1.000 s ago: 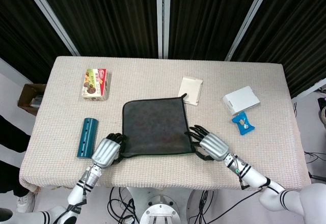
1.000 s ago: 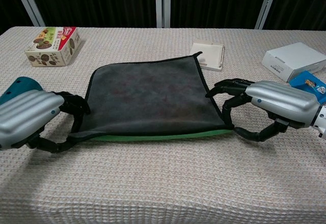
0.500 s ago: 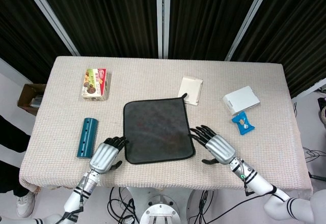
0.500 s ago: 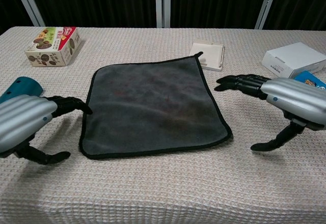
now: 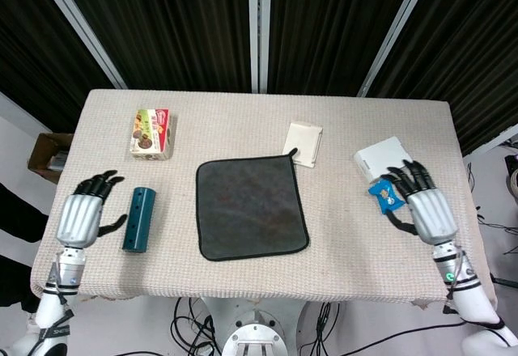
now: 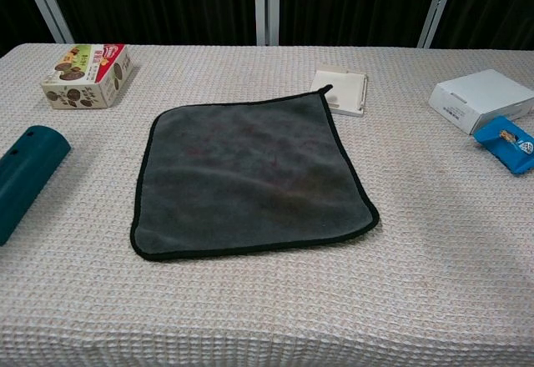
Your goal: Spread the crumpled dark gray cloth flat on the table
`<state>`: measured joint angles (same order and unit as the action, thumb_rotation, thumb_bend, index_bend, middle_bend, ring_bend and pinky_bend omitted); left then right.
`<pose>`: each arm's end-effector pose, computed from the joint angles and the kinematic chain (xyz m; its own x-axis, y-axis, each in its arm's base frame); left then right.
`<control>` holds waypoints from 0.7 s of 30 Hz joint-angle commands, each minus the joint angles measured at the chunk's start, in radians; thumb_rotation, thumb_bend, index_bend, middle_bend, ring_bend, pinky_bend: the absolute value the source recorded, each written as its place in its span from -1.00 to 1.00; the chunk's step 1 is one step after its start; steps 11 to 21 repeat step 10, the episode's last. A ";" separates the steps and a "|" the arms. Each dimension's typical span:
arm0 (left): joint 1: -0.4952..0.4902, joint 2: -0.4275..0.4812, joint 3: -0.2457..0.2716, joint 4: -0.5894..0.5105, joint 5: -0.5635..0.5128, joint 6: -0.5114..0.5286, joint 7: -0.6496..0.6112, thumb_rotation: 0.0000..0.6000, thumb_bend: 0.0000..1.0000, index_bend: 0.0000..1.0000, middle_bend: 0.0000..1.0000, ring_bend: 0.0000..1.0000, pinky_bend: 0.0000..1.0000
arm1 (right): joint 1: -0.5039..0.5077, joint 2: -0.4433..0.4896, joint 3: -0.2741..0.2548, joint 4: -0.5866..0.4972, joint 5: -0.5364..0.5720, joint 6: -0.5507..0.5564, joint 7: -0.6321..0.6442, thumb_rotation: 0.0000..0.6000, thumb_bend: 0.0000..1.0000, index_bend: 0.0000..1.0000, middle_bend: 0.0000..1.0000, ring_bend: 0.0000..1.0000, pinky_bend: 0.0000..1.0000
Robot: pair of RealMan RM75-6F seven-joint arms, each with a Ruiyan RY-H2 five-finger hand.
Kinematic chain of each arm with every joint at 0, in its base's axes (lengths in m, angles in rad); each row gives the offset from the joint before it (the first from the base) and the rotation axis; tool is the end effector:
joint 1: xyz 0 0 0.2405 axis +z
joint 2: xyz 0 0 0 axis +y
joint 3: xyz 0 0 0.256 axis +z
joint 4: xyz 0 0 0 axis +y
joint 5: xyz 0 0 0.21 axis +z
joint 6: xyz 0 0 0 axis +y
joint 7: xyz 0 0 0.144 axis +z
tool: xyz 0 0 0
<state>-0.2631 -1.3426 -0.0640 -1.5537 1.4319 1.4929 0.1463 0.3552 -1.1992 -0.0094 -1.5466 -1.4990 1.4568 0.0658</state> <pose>-0.2686 0.2339 0.0980 0.3661 -0.0641 0.9284 0.9223 -0.1077 -0.3711 -0.2659 -0.2486 0.1273 0.3352 -0.0013 0.9422 -0.9115 -0.2534 0.3239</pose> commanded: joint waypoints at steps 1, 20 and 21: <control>0.064 0.080 0.019 0.057 -0.011 0.022 -0.101 1.00 -0.63 -0.50 -0.63 -0.62 -0.48 | -0.080 0.060 -0.014 -0.035 0.011 0.053 0.049 1.00 -0.55 -0.55 -0.73 -1.00 -1.00; 0.217 0.098 0.123 0.012 0.081 0.170 -0.098 1.00 -0.63 -0.50 -0.63 -0.62 -0.52 | -0.241 0.040 -0.071 0.028 -0.074 0.216 0.131 1.00 -0.56 -0.55 -0.76 -1.00 -1.00; 0.217 0.098 0.123 0.012 0.081 0.170 -0.098 1.00 -0.63 -0.50 -0.63 -0.62 -0.52 | -0.241 0.040 -0.071 0.028 -0.074 0.216 0.131 1.00 -0.56 -0.55 -0.76 -1.00 -1.00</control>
